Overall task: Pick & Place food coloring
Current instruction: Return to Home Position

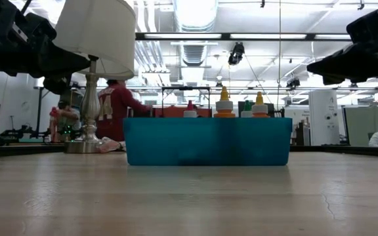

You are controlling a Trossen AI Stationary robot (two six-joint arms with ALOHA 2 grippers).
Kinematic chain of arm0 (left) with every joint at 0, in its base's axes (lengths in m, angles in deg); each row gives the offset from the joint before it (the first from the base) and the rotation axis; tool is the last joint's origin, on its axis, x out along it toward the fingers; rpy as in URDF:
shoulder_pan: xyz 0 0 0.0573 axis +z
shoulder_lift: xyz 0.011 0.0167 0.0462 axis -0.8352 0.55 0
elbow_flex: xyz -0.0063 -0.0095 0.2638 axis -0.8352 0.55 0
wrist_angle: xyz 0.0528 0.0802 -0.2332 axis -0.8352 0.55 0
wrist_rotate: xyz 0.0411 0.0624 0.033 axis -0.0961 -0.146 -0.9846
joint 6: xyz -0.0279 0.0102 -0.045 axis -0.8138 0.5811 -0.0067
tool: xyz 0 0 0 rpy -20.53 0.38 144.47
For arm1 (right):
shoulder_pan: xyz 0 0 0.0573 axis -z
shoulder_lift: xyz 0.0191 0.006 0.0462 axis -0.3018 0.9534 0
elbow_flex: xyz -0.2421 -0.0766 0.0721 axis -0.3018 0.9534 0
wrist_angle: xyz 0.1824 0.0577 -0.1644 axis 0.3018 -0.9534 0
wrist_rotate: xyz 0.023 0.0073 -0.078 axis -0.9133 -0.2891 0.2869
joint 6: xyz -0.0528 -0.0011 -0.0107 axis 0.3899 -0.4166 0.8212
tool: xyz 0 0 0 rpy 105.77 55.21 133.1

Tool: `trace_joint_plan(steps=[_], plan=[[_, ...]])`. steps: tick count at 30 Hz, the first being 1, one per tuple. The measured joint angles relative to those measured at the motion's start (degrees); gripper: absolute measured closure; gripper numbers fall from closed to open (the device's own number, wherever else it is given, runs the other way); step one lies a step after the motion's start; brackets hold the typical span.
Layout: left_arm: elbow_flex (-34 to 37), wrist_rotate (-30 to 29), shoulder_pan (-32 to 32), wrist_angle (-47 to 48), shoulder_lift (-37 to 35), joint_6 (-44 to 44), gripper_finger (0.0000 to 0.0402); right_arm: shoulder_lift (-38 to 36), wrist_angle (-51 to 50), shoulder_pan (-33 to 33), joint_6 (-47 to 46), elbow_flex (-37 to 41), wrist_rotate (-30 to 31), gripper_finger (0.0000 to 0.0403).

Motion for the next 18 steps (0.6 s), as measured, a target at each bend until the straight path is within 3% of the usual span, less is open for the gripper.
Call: trace_joint_plan(steps=[18], plan=[[0.0, 0.0, 0.0, 0.0, 0.0, 0.0, 0.04, 0.0, 0.0, 0.0, -0.2, 0.0, 0.0, 0.0394]])
